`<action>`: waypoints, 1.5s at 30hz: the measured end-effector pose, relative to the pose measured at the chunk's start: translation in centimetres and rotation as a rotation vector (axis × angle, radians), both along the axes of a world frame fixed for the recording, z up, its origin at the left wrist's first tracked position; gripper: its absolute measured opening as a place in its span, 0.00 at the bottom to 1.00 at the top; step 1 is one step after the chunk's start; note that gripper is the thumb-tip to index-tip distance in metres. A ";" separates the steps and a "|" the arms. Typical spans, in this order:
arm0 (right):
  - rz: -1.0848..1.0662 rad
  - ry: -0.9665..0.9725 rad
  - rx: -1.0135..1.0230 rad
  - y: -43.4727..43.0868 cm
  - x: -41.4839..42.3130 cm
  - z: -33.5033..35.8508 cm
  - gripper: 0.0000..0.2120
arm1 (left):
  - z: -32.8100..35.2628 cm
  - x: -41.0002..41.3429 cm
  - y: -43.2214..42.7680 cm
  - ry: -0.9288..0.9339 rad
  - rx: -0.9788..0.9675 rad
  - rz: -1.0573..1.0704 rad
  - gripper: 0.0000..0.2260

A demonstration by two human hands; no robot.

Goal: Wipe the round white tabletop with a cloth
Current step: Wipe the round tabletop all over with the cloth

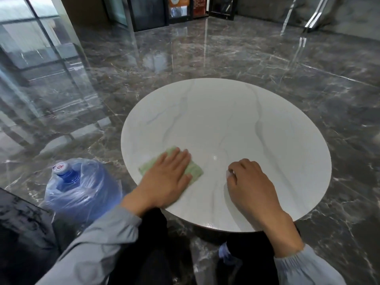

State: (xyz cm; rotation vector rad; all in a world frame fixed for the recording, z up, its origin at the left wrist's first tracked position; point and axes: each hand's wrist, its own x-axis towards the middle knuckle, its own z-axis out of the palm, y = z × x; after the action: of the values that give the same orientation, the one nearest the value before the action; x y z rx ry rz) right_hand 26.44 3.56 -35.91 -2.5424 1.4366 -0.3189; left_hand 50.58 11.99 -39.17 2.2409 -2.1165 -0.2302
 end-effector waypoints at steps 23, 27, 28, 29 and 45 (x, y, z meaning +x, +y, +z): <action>-0.020 -0.327 0.027 1.1 -2.3 -4.0 0.17 | 0.8 6.4 -5.4 -0.027 0.059 -0.005 0.30; -0.034 -0.315 0.017 1.4 -2.4 -4.1 0.19 | 0.0 -4.8 -0.9 -0.029 0.017 -0.351 0.31; -0.043 -0.330 0.027 1.4 -2.5 -4.1 0.20 | -0.2 -6.1 -0.1 -0.020 0.011 -0.411 0.31; -0.047 -0.344 0.032 1.3 -2.6 -4.1 0.21 | -0.5 -6.6 0.2 -0.010 0.012 -0.442 0.31; -0.008 -0.307 -0.078 1.4 -2.0 -4.1 0.17 | 1.6 8.2 -8.7 -0.032 0.089 0.068 0.30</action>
State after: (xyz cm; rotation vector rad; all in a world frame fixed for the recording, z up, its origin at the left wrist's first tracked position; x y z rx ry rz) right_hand 24.44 4.98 -40.02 -2.4132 1.3400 -0.7435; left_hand 58.81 3.24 -37.59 2.3772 -2.0804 -0.2924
